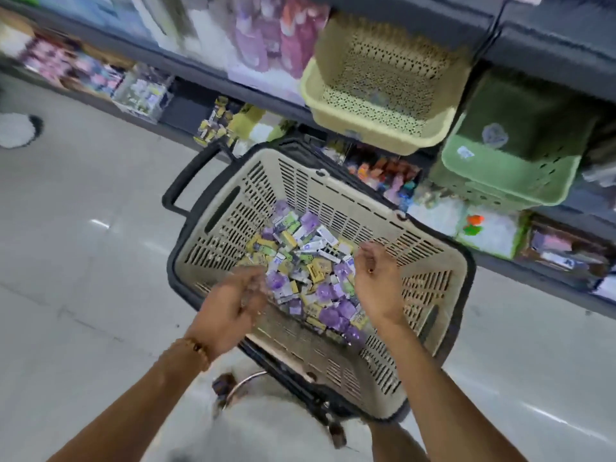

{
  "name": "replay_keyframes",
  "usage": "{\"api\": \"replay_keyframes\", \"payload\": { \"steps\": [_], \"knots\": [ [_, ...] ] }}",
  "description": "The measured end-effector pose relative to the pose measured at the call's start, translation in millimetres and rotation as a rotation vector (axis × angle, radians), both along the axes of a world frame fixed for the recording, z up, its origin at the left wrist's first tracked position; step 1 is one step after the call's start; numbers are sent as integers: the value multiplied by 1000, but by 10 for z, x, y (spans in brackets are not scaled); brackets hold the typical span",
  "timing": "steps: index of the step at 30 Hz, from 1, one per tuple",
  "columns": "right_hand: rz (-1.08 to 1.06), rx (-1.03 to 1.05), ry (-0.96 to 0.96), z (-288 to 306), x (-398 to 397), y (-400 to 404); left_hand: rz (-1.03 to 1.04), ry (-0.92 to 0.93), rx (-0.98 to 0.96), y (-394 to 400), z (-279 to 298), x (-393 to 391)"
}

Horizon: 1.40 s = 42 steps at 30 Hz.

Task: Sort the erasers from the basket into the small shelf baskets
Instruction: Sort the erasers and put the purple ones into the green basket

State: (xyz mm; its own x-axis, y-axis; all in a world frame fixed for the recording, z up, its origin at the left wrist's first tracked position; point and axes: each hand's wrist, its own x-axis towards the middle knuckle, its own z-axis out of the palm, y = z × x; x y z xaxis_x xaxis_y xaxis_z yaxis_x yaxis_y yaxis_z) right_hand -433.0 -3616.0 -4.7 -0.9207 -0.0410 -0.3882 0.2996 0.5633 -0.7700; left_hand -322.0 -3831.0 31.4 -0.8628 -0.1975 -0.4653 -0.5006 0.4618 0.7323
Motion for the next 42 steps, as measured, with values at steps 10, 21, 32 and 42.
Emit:
{"api": "replay_keyframes", "payload": {
  "steps": [10,21,32,42],
  "knots": [
    [213,216,-169,-1520,-475,-382,-722,-12,-521,-457,-1805,-1537],
    [729,544,-31,-1876,-741,-375,-866,162,-811,-354,-2102,-1727],
    [914,510,-11,-1574,-596,-377,-1009,-82,-852,-429,-1892,-1710],
    [971,451,-195,-1290,-635,-428,-1041,-214,-823,-335,-1998,-1639]
  ]
}}
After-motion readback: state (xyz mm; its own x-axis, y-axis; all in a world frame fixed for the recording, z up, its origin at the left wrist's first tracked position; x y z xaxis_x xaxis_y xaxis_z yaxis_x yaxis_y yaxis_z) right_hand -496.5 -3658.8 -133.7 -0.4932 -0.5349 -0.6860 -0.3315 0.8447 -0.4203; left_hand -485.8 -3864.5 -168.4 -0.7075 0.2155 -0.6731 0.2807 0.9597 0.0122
